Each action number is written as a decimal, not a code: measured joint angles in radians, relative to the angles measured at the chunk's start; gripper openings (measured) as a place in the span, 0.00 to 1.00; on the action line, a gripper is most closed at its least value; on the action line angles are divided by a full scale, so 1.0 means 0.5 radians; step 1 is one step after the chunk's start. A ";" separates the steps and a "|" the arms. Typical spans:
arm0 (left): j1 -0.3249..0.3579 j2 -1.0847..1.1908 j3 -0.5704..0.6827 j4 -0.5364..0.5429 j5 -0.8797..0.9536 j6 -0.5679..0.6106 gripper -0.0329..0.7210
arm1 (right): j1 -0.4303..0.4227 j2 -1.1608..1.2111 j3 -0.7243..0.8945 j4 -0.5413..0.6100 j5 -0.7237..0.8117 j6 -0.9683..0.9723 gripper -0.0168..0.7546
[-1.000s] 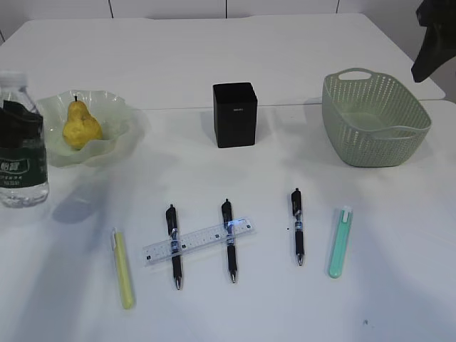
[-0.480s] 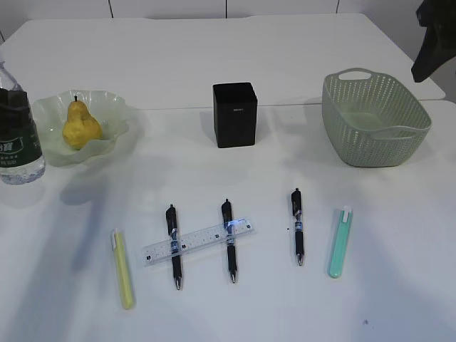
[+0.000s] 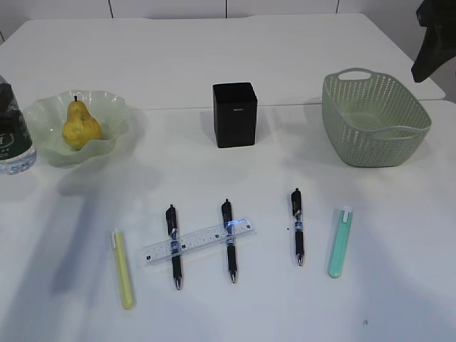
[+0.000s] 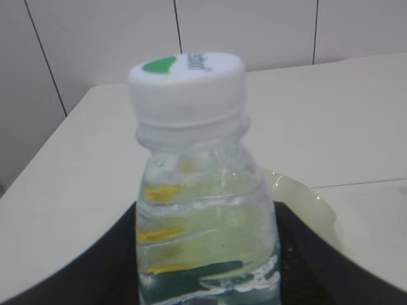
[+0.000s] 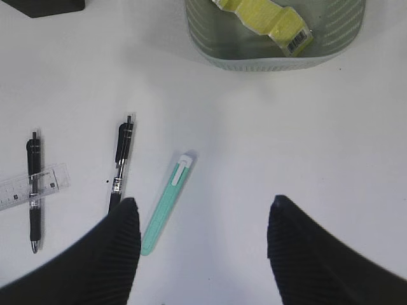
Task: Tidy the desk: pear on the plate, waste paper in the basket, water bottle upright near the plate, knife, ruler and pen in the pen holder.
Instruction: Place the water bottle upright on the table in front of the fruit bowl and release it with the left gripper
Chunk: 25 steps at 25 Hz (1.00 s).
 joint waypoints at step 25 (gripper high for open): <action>0.000 0.520 0.065 0.198 -0.549 -0.080 0.54 | 0.000 -0.003 0.000 0.000 0.000 -0.012 0.67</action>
